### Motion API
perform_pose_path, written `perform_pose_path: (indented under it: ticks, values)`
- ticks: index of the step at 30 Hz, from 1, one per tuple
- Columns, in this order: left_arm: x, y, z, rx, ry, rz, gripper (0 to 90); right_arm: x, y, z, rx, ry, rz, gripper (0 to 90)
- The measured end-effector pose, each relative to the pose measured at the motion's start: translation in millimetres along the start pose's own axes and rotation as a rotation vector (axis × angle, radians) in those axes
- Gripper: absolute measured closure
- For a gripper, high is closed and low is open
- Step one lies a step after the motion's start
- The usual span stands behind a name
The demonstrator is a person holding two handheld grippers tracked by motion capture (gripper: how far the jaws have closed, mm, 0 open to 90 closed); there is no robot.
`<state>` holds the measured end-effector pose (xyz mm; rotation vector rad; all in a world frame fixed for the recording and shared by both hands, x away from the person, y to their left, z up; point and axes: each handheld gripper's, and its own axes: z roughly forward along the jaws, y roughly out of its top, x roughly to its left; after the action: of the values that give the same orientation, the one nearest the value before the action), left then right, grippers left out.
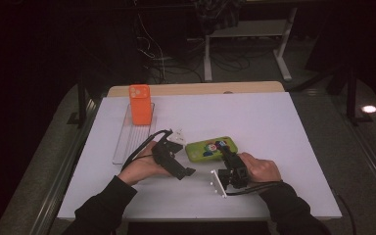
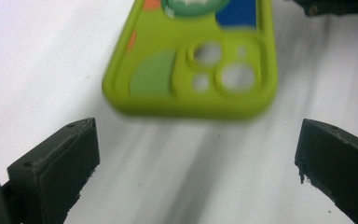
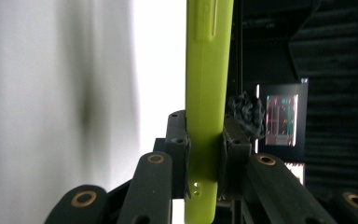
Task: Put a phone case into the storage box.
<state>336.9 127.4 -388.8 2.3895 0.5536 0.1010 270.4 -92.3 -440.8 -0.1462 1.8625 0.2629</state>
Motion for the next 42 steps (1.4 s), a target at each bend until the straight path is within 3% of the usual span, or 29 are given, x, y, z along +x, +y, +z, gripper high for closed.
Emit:
perform_pose_path:
  ticks: [2,3,4,11,14,16,18,20,25,28,32,42]
  values:
    - [1.9,-0.9,-0.7,0.012,-0.005,0.003,0.0,-3.2,-4.6,0.8,0.011,0.002,0.033,75.6]
    - [3.0,-0.9,-1.1,0.018,-0.006,0.012,0.0,-3.1,-6.0,0.5,0.023,0.023,0.08,75.6]
    - [4.0,-1.1,-0.9,0.021,-0.007,0.017,0.0,-5.5,-8.3,1.3,0.019,0.027,0.097,75.6]
    - [3.6,-2.0,0.6,0.02,-0.005,0.002,0.0,-13.5,-14.6,2.6,0.021,0.069,0.218,75.6]
    - [2.5,-1.4,1.1,0.001,-0.001,-0.006,0.0,-16.5,-17.0,3.3,0.019,0.096,0.294,75.6]
    - [4.0,-0.3,-0.2,-0.004,0.007,0.003,0.0,-18.7,-17.9,3.1,0.021,0.126,0.393,75.6]
    - [4.9,-0.6,-0.6,0.001,0.005,0.005,0.0,-23.1,-22.1,4.8,0.013,0.161,0.441,75.6]
    - [5.0,-1.1,-0.3,0.006,0.003,0.002,0.0,-25.1,-23.8,4.7,0.018,0.194,0.552,75.6]
    - [3.7,-0.5,-0.3,-0.002,0.013,0.015,0.0,-33.1,-34.0,7.2,0.006,0.273,0.69,75.6]
    - [2.2,-1.0,1.1,-0.013,0.011,-0.006,0.0,-36.0,-38.2,8.3,-0.002,0.32,0.822,75.6]
    - [2.6,-0.7,0.6,-0.007,0.013,0.001,0.0,-40.5,-46.9,11.0,-0.02,0.371,0.942,75.6]
    - [4.4,-0.3,-1.0,-0.026,0.027,-0.011,0.0,-46.6,-70.6,16.9,-0.067,0.518,1.292,75.6]
